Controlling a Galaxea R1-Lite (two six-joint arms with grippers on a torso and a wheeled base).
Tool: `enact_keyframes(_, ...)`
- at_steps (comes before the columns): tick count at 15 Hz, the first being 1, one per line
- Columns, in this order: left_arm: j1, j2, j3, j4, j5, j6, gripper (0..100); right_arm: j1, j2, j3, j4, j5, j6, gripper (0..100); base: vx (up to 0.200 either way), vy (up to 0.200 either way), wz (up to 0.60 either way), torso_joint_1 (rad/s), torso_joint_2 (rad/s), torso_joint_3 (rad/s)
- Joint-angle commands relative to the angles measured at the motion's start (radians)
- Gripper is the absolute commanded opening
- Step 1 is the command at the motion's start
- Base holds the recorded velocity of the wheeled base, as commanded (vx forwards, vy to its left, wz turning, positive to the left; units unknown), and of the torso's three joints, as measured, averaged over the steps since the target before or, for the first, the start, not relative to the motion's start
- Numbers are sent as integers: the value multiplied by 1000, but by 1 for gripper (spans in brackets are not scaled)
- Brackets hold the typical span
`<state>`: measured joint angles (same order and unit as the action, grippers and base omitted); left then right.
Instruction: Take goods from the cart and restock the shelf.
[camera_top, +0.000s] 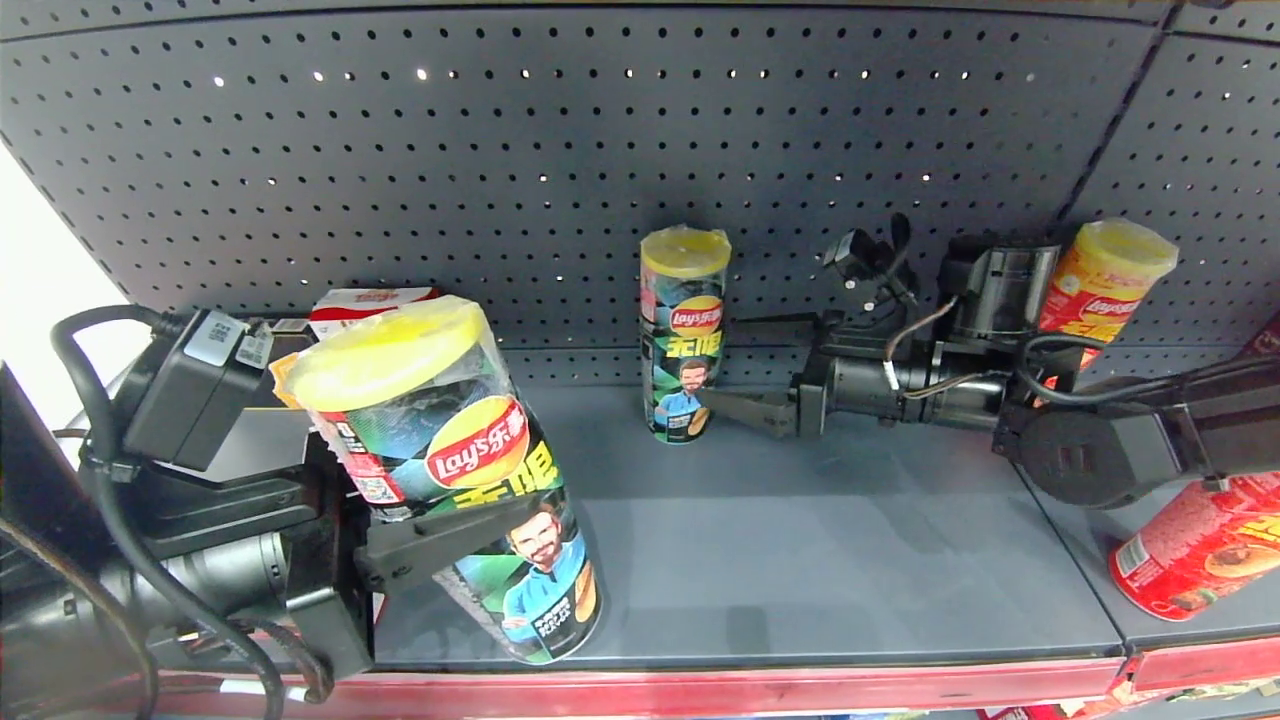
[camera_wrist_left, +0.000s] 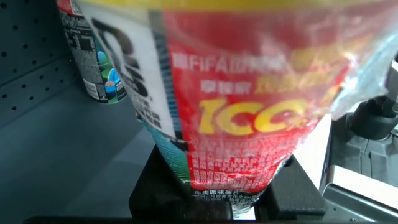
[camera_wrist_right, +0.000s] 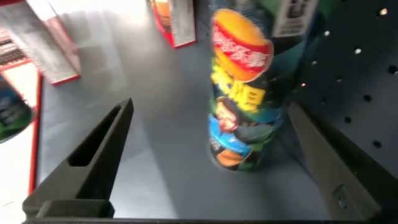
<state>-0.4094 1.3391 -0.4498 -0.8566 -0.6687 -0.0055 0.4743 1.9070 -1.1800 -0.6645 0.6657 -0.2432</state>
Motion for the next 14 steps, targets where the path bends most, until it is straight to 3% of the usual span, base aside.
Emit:
enact_keyframes(1, 1, 3, 2, -1, 0, -1, 0, -20, 55, -43, 2, 0, 1, 100, 0, 0, 0, 0, 0, 0)
enact_keyframes(14, 1, 5, 2, -2, 0, -1, 0, -2, 158, -116, -3, 32, 2, 100, 0, 0, 0, 0, 0, 0)
